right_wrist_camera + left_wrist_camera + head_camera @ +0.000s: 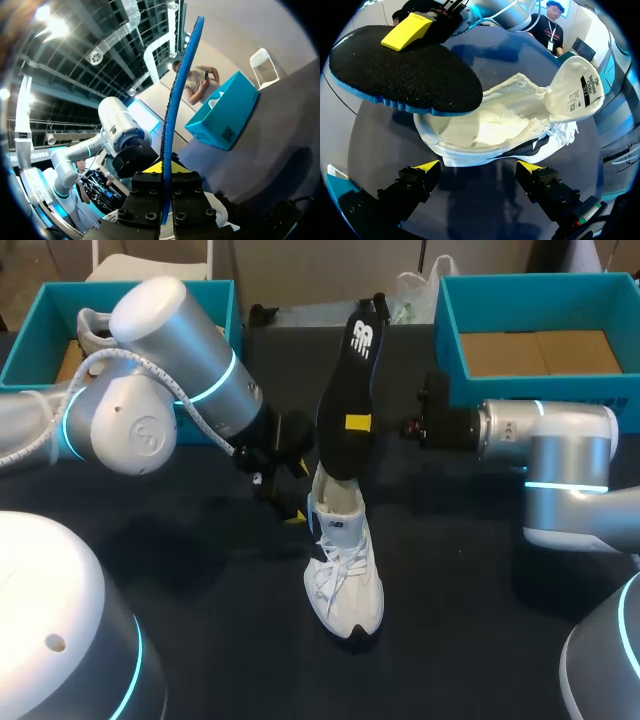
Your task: Take the shoe out of the shoebox, open the shoe tongue, remove and reinsert the insole, then place the shoe into the shoebox
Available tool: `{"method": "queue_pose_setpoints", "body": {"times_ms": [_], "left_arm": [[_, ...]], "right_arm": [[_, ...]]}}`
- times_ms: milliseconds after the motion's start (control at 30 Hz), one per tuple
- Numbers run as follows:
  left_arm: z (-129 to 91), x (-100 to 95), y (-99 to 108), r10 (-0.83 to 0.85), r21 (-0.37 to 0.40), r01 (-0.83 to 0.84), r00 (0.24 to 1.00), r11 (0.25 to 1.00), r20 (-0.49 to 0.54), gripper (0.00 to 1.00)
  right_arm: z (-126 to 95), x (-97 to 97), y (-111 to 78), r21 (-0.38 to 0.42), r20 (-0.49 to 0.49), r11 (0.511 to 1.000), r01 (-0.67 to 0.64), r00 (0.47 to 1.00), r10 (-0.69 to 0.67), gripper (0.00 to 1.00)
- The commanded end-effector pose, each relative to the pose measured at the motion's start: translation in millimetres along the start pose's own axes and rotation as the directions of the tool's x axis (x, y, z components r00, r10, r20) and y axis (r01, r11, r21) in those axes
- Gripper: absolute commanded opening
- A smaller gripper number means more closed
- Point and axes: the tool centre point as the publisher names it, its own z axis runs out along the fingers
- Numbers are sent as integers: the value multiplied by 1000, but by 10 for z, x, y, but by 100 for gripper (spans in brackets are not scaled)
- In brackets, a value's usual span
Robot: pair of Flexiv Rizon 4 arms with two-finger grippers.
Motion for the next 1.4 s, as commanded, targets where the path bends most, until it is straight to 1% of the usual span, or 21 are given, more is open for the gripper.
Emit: {"method": "queue_pose_setpoints", "body": {"times_ms": [33, 167, 400, 500, 567, 633, 933, 1000, 1067, 1100, 1400], "left_arm": [[9, 2, 5, 1, 0, -1, 1000, 1000, 1, 100], [9, 2, 5, 1, 0, -1, 1000, 1000, 1, 100], [9, 2, 5, 1, 0, -1, 1000, 1000, 1, 100], [9, 2, 5, 1, 0, -1, 1000, 1000, 1, 100], [9, 2, 5, 1, 0, -1, 1000, 1000, 1, 100], [9, 2, 5, 1, 0, -1, 1000, 1000, 1, 100], [9, 2, 5, 1, 0, -1, 1000, 1000, 1, 100], [9, 2, 5, 1, 0, -1, 1000, 1000, 1, 100], [9, 2, 5, 1, 0, -1, 1000, 1000, 1, 100], [9, 2, 5, 1, 0, -1, 1000, 1000, 1, 100], [9, 2, 5, 1, 0, -1, 1000, 1000, 1, 100]], "right_arm": [[22, -18, -3, 2, -3, 1000, -3, 1000, 3, 0], [95, -63, -41, -5, -7, 1000, 3, 1000, -3, 0], [137, -31, -72, -18, -13, 999, 46, 999, -46, 0], [139, -32, -112, -24, -18, 997, 74, 997, -75, 0], [140, -8, -139, -9, -28, 996, 85, 996, -86, 0], [107, 41, -126, -13, -17, 994, 107, 994, -107, 0], [107, 41, -126, -13, -17, 994, 107, 994, -107, 0], [159, -27, -156, 20, 9, 994, 105, 994, -105, 0], [171, -83, -163, 62, -11, 992, 108, 994, -108, 0], [155, -101, -152, 66, -11, 992, 111, 994, -111, 0], [151, -37, -145, 105, -26, 977, 185, 983, -183, 0]]}}
